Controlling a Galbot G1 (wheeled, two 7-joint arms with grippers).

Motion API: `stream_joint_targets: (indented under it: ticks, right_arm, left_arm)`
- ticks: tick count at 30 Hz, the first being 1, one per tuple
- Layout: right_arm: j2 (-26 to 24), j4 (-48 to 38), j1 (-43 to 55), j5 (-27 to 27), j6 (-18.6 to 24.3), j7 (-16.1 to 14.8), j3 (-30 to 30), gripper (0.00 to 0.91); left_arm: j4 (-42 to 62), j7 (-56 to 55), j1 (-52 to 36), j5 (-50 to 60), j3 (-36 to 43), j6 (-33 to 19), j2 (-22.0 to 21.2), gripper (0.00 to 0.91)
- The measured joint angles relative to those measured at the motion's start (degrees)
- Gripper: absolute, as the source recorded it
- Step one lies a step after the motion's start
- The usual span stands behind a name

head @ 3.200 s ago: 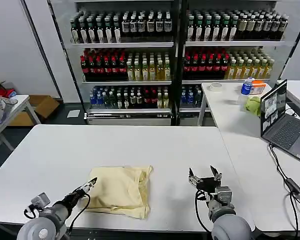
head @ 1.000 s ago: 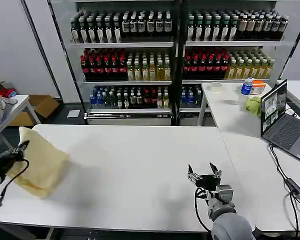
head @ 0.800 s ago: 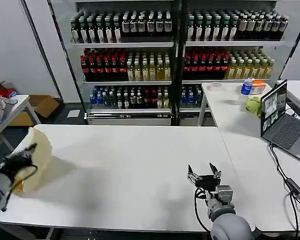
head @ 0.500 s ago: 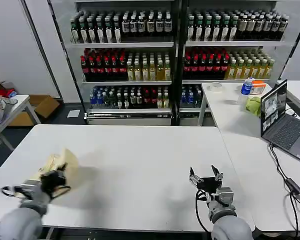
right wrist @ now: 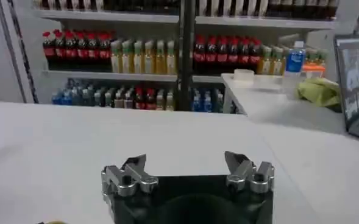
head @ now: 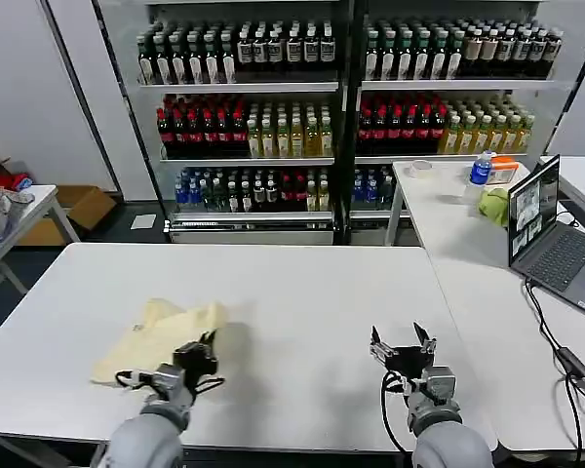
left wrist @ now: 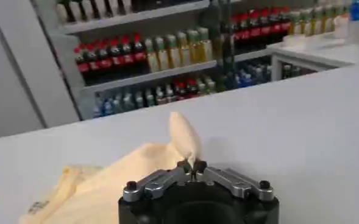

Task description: Fold and organize the clothes.

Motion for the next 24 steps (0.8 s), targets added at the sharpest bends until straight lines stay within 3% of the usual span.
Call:
stream_joint_targets:
  ticks: [7, 9, 10, 11, 24]
  right_arm:
    - [-0.25, 0.01, 0.39, -0.03, 0.05, -0.25, 0.02, 0.907]
    - [-0.23, -0.08, 0.58, -0.03, 0.06, -0.26, -0.08, 0.907]
    - [-0.22, -0.13, 0.68, -0.04, 0.07, -0.29, -0.13, 0.907]
    - [-0.20, -0.23, 0.84, -0.04, 0.07, -0.29, -0.19, 0.907]
    - [0.33, -1.11, 2.52, -0.09, 1.45, -1.53, -1.03, 0.907]
  left_arm:
    - [3.39, -2.48, -5.34, -1.38, 6.18, -0.20, -4.57, 0.020]
    - [4.32, -2.95, -6.70, -2.10, 7.58, -0.46, -5.71, 0.282]
    - [4.85, -3.21, -7.43, -2.51, 8.30, -0.62, -6.35, 0.494]
    - [5.26, -3.24, -8.04, -2.86, 8.87, -0.79, -6.83, 0.907]
    - [7.12, -0.87, -11.22, -11.50, 10.52, -4.15, -10.22, 0.907]
